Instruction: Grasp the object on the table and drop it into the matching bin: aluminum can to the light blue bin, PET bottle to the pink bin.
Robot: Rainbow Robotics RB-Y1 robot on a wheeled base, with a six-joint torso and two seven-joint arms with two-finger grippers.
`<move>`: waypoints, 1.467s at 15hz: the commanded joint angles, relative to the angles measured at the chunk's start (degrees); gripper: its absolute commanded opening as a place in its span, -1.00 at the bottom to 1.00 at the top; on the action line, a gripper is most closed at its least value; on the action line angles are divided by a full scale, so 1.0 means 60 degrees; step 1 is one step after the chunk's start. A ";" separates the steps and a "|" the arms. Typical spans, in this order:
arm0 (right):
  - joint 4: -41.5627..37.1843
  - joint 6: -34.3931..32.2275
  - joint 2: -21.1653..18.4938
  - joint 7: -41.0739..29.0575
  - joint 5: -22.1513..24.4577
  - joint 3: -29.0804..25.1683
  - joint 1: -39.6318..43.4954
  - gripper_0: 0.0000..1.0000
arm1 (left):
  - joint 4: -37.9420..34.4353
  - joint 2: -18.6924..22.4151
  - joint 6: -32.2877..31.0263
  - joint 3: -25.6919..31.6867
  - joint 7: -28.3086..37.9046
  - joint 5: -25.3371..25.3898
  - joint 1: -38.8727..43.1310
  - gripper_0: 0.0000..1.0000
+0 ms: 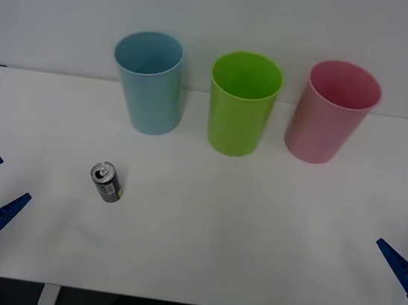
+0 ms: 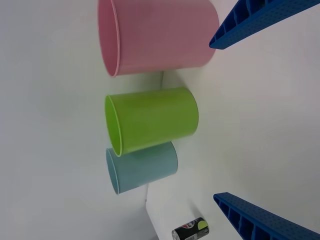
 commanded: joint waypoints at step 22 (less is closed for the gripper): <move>0.0000 0.0000 0.0000 0.0000 0.0000 0.0000 0.0000 1.00 | 0.1420 -0.0142 0.1047 -0.0884 -0.1025 -0.1468 -0.0375 1.00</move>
